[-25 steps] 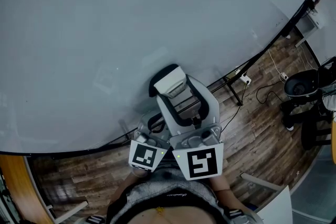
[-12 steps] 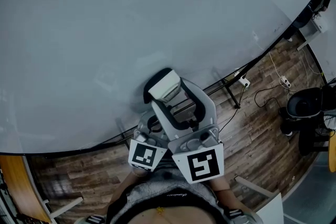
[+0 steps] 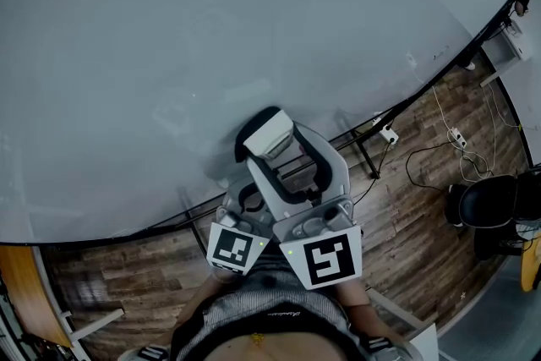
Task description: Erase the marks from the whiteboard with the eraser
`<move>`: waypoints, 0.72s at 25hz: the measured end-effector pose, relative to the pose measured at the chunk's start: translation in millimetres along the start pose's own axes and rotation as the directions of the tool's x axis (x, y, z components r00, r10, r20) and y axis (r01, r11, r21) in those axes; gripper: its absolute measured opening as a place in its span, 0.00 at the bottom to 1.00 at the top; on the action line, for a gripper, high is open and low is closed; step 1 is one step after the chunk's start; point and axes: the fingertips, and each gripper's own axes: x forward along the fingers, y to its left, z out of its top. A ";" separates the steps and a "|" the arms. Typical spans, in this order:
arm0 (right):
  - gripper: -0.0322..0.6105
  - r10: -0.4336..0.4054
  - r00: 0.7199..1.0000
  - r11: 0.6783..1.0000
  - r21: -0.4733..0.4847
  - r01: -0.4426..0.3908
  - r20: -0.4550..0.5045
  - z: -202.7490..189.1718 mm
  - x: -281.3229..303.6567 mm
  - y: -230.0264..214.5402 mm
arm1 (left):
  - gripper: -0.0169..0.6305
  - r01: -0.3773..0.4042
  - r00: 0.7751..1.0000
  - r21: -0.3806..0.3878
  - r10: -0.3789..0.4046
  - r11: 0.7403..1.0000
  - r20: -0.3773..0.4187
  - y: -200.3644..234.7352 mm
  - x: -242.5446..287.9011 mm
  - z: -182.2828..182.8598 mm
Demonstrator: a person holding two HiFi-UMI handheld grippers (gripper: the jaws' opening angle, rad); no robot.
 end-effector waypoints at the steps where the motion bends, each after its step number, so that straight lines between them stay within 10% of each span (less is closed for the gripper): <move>1: 0.44 -0.002 1.000 1.000 0.001 0.002 -0.005 -5.7 -0.6 -11.7 | 0.03 0.003 1.000 0.011 -0.003 1.000 -0.005 -3.1 10.5 -0.7; 18: 0.44 -0.054 0.993 0.998 0.011 0.056 -0.104 -66.2 -22.3 -50.4 | 0.03 -0.005 1.000 0.018 0.005 1.000 -0.023 -24.9 21.7 -3.7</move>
